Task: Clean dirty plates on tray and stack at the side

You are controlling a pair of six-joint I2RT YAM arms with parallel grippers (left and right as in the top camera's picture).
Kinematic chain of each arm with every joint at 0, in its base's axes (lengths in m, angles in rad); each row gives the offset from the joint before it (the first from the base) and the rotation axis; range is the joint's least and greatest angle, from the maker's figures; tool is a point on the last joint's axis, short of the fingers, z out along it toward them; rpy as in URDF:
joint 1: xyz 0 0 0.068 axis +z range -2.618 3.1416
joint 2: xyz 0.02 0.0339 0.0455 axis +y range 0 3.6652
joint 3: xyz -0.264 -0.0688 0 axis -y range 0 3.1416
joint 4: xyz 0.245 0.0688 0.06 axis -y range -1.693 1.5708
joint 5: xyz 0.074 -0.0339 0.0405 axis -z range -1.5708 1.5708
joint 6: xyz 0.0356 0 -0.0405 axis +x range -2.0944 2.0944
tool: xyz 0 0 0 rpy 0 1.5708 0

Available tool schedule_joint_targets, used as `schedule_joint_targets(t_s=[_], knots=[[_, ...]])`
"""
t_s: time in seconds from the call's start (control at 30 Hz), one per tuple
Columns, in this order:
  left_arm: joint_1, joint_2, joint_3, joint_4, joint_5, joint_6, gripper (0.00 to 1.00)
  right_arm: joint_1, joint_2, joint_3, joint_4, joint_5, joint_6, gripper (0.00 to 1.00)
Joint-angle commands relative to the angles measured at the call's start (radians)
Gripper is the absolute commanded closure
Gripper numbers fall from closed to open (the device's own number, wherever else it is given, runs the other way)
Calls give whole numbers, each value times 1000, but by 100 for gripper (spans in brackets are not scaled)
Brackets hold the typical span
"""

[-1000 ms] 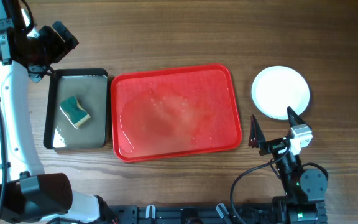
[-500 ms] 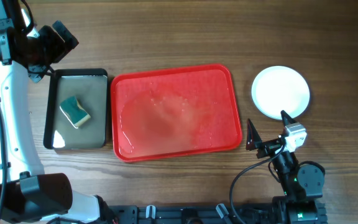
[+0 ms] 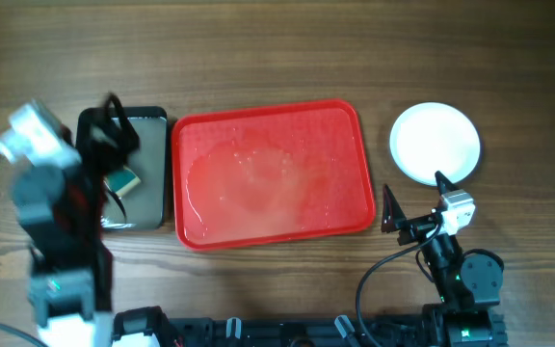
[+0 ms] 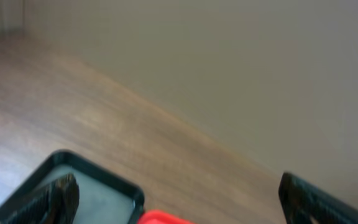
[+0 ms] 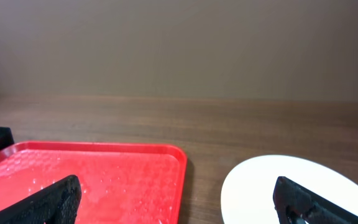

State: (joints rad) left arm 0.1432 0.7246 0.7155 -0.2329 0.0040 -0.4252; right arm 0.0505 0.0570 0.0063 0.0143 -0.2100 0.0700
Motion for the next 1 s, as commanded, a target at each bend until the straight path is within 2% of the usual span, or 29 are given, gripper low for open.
schedule_joint_targets(t_s=[0.0,0.07,0.17,0.4,0.47,0.97], knots=[[-2,-230,-300,188,-5,-2,0,-3,-4,-1,3,-20,11,0],[-1,-350,-434,258,-13,-1,0,-3,-4,-1,3,-20,11,0],[-2,-521,-572,258,-29,2,0,-3,-4,-1,3,-20,11,0],[-37,-681,-702,229,-71,2,0,-3,-4,-1,3,-20,11,0],[-37,-721,-710,168,-70,2,0,-3,-4,-1,3,-20,11,0],[-37,-719,-710,166,-65,5,0,-3,-4,-1,3,-20,11,0]])
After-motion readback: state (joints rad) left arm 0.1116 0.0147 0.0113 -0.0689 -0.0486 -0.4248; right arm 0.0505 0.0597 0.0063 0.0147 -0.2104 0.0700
